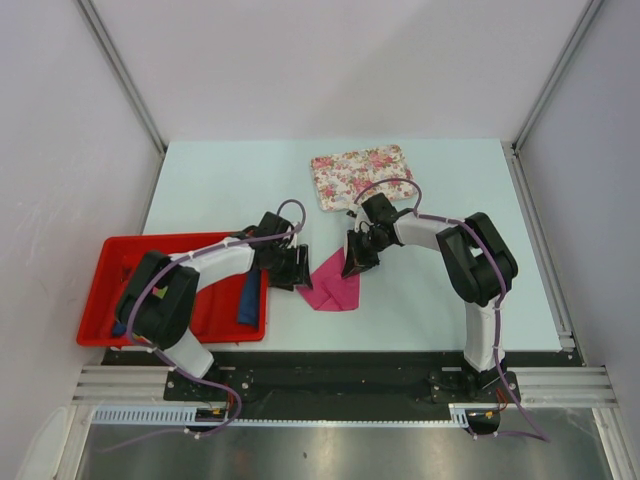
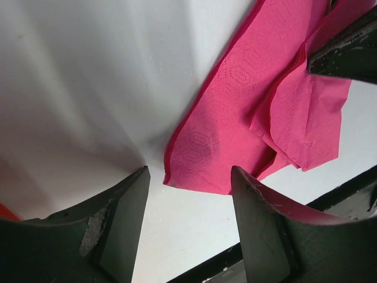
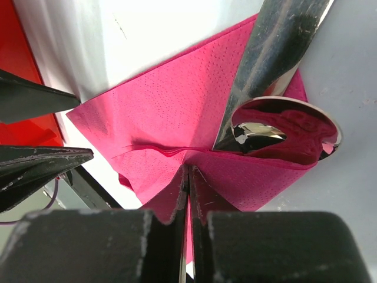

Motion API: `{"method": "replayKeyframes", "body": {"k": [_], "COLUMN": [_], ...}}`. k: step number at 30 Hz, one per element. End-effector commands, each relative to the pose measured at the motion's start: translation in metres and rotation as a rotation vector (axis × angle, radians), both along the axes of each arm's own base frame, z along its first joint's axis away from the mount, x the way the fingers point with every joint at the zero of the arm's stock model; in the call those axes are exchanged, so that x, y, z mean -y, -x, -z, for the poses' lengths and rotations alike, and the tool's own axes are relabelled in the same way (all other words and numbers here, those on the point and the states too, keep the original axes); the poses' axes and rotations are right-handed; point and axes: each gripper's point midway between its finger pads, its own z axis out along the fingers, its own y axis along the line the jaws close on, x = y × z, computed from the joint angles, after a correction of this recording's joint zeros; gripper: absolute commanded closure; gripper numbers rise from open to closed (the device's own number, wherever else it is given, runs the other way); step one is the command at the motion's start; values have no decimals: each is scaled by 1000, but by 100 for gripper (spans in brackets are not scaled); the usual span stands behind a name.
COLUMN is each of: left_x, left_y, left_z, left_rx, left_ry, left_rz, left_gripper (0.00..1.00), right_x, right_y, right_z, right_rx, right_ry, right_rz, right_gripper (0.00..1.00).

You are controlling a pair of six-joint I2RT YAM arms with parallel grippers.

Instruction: Place the utensils on the paper napkin and roll it up

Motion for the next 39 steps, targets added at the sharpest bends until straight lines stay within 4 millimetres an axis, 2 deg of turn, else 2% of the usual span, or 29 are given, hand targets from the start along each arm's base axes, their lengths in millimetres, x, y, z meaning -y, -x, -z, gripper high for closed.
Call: {"method": "replayKeyframes", "body": {"k": [1, 4, 5, 7, 10, 12, 13, 15, 19, 24, 27, 28, 30, 34, 36, 37, 38, 39], "left_x": [-9, 3, 11, 17, 32, 40, 44, 52, 74, 110, 133, 138, 146, 148, 139, 134, 129, 116], "left_y": [7, 6, 3, 5, 4, 3, 1, -4, -6, 6, 19, 21, 22, 22, 20, 15, 11, 10], "left_z": [13, 10, 5, 2, -9, -20, -25, -41, -72, -99, -96, -88, -84, -63, -59, -56, -63, -56], "left_rx": [-52, -28, -10, -6, 3, 5, 18, 63, 146, 175, 153, 124, 112, 59, 61, 81, 110, 92], "left_ry": [-49, 15, 57, 93, 176, 231, 254, 305, 409, 556, 587, 593, 615, 594, 567, 539, 533, 505], "left_rz": [-47, -28, -18, -3, 32, 48, 54, 66, 138, 277, 374, 389, 398, 381, 349, 318, 299, 261], "left_gripper": [36, 45, 54, 61, 79, 87, 95, 100, 100, 100, 100, 100, 100, 100, 99, 96, 91, 78], "right_x": [13, 13, 14, 13, 13, 13, 13, 13, 12, 12, 11, 10, 10, 11, 12, 12, 13, 13], "right_y": [3, 3, 2, 3, 3, 2, 2, 2, 0, -2, -3, -3, -4, -4, -3, -4, -4, -4], "right_z": [45, 46, 46, 47, 46, 47, 47, 48, 49, 50, 49, 50, 50, 49, 50, 50, 50, 51], "right_rx": [6, 2, 2, 0, 1, 1, 1, -2, 5, 9, 13, 14, 15, 19, 18, 18, 18, 14], "right_ry": [138, 140, 141, 140, 140, 140, 140, 142, 141, 143, 139, 138, 136, 135, 139, 139, 139, 140], "right_rz": [4, 5, 9, 7, 7, 8, 8, 11, 15, 25, 27, 29, 30, 34, 30, 30, 33, 33], "right_gripper": [97, 97, 97, 97, 98, 100, 100, 100, 100, 100, 100, 100, 100, 100, 100, 100, 100, 100]}}
